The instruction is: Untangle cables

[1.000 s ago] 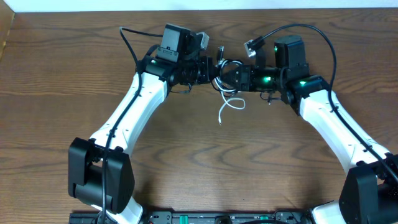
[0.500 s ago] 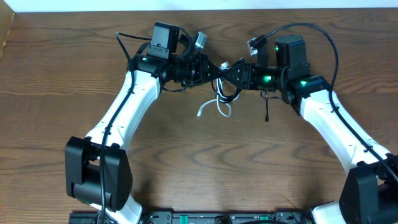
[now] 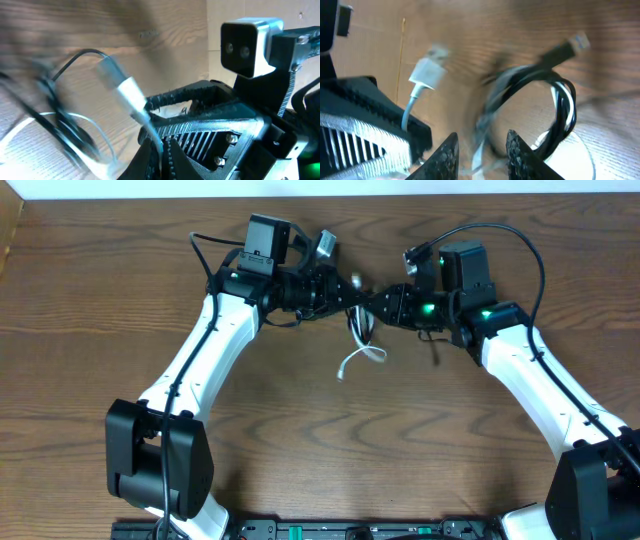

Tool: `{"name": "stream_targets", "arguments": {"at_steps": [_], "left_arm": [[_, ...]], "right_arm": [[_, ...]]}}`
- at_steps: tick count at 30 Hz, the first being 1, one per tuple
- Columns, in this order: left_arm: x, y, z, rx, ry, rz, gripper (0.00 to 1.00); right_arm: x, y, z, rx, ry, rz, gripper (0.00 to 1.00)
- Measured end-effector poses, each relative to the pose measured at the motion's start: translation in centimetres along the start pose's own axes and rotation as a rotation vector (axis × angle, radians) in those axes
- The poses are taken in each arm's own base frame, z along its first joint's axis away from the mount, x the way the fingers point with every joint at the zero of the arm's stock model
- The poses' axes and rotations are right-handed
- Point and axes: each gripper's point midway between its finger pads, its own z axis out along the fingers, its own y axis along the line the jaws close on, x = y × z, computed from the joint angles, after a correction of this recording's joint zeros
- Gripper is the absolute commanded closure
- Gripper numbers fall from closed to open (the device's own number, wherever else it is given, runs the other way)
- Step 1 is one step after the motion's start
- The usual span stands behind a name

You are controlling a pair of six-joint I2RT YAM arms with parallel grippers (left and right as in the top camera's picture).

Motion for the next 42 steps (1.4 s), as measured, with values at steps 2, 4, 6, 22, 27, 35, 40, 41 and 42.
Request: {"name": "stream_targets", "arguments": {"at_steps": [2, 4, 6, 22, 27, 35, 40, 41, 42], "left_arm": [[0.0, -0.1, 0.0, 0.002, 0.0, -0.009, 0.93], [-0.1, -0.1, 0.0, 0.006, -0.003, -0.011, 0.93], [-0.2, -0.3, 0.0, 0.01, -0.007, -0.006, 0.92], [1.8, 6.7, -0.5, -0.385, 0.006, 0.053, 0.83], [4.8, 7.6, 0.2, -0.473, 0.135, 0.189, 0.75], [6.4, 7.6, 1.7, -0.567, 0.206, 0.378, 0.59], [6.4, 6.9, 4.1, -0.579, 0.179, 0.423, 0.54], [6.3, 6.9, 4.8, -0.579, 0.171, 0.411, 0.54], [6.2, 7.1, 5.5, -0.579, 0.162, 0.394, 0.54]], "right_arm": [[-0.3, 0.2, 0.1, -0.001, -0.015, 0.005, 0.73], [-0.4, 0.4, 0.2, 0.0, -0.023, 0.011, 0.75], [-0.2, 0.3, 0.3, 0.011, -0.021, 0.025, 0.75], [-0.1, -9.9, -4.3, 0.329, -0.031, 0.262, 0.62], [0.3, -11.1, -5.0, 0.365, -0.019, 0.281, 0.61], [0.4, -11.3, -5.2, 0.375, -0.013, 0.266, 0.59], [0.4, -11.8, -5.6, 0.384, -0.014, 0.282, 0.59], [0.3, -12.1, -5.8, 0.388, -0.016, 0.29, 0.59], [0.3, -12.5, -6.2, 0.393, -0.019, 0.303, 0.59]]}}
